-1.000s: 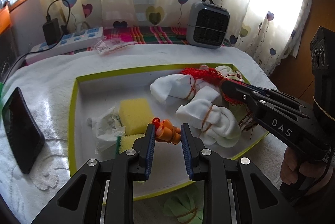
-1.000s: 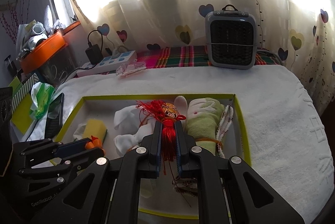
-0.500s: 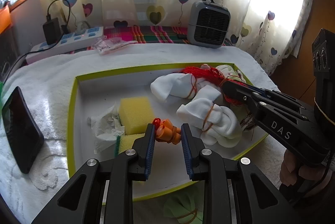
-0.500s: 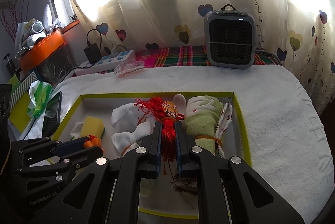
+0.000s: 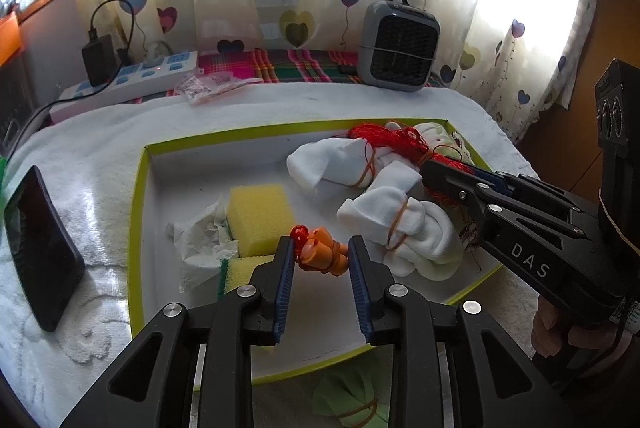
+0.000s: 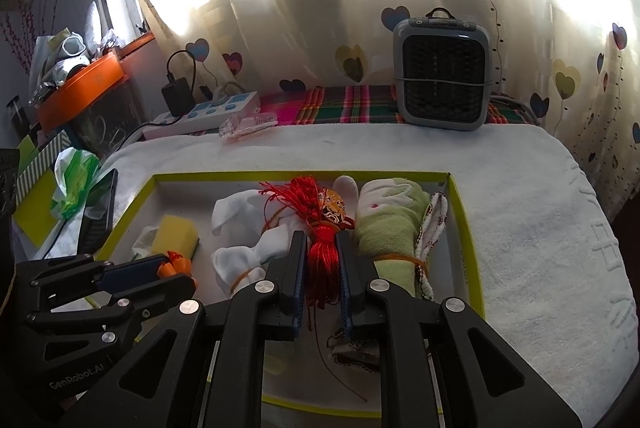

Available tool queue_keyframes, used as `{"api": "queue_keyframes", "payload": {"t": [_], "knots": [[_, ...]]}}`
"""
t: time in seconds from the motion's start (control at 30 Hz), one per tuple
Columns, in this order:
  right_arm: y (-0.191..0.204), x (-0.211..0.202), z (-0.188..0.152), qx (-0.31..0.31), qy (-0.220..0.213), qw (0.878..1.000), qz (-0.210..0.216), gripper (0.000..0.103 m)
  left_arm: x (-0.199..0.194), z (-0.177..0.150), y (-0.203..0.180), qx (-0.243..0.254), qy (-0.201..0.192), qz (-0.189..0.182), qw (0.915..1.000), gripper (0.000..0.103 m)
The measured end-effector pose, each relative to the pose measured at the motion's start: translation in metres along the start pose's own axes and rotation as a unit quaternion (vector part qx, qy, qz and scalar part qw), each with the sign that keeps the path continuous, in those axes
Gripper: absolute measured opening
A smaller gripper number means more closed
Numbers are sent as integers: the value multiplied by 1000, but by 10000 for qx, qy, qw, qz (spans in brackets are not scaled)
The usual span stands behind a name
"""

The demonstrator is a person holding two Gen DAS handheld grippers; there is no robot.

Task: Organize soft objects
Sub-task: 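Open both grippers to release the red tassel and orange toy in the box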

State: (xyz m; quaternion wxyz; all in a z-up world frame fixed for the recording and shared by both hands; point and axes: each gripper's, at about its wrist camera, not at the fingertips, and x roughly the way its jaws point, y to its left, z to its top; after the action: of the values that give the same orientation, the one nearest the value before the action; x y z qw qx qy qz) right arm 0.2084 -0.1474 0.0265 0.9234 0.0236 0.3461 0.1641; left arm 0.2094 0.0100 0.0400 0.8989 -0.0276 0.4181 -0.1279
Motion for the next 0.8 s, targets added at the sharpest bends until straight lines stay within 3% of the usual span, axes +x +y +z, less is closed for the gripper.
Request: {"api": "queue_keyframes", "payload": {"t": [0.27,0.47,0.8], "knots": [[1,-1,-1,-44,-44,10000,-28,24,1,0,1,3,-4,6,10000,27],[1,-2,-1,-46,-85,10000,-14,35,1,-1,0,15,-22,48,10000,35],[0,-4,-2,-24,-126,9999,-27,38,0,-1,-1,20,-20,78,10000,37]]}}
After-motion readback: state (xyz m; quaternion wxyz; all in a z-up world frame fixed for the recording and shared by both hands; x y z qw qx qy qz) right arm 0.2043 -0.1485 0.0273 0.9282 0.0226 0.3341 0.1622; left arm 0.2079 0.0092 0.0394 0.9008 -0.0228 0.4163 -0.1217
